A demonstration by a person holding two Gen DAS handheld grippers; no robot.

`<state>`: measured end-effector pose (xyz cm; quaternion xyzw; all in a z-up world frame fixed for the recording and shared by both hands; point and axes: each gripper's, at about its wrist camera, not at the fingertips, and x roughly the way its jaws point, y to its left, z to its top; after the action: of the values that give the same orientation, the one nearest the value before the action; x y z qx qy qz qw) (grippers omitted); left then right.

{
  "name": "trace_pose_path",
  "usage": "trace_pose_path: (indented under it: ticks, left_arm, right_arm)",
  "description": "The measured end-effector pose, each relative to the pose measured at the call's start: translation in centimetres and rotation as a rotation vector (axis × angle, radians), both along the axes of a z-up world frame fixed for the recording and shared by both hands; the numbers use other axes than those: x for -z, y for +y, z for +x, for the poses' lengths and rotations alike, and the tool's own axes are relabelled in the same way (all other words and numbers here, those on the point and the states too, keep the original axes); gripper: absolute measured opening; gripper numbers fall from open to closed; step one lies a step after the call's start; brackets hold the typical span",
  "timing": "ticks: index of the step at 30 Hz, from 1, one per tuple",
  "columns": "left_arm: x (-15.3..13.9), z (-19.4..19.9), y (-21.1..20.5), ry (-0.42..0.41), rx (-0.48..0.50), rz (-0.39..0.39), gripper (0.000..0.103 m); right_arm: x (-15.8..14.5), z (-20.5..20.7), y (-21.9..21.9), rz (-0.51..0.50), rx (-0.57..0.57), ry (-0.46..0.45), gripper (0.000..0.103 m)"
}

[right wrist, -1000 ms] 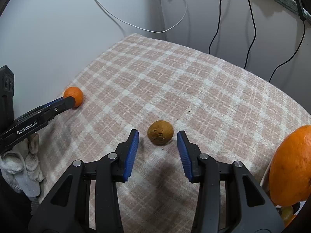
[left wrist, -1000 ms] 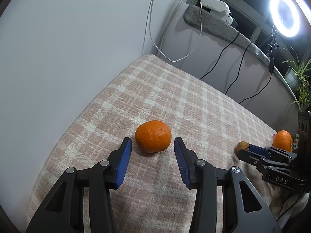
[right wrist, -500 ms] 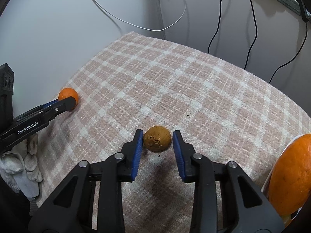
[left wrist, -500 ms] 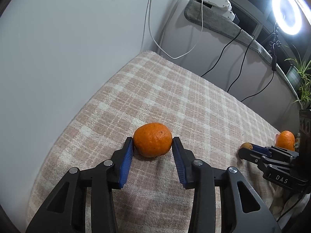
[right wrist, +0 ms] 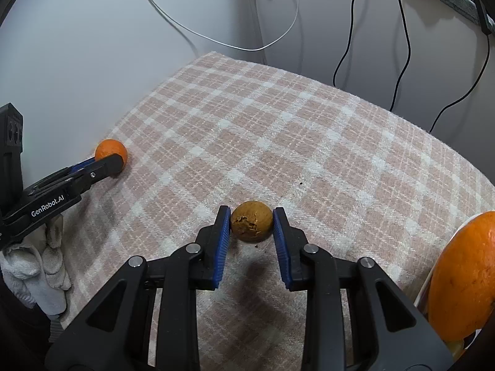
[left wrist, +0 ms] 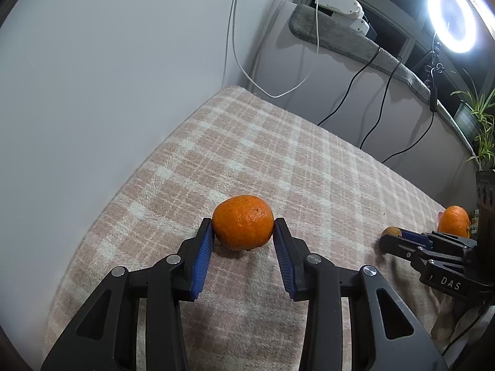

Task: Organize fruits
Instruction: 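Carry the kiwi and tangerine onto the plate and open both grippers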

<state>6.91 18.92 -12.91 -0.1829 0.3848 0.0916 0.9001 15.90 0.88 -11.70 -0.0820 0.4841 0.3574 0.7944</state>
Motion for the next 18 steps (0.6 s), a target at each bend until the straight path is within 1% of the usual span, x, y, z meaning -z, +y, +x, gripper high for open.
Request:
trace_pose_path:
  ticks: [7,18]
  left_arm:
    - [-0.9,-0.7,-0.7,-0.023,0.008,0.003,0.037]
    - [-2.6,-1.7,-3.4,-0.061,0.055,0.014,0.037]
  right_arm:
    - [-1.0,-0.5,-0.5,0.024,-0.008,-0.009,0.029]
    - [-2.9,-1.7,-2.5,0.072,-0.008,-0.026,0.029]
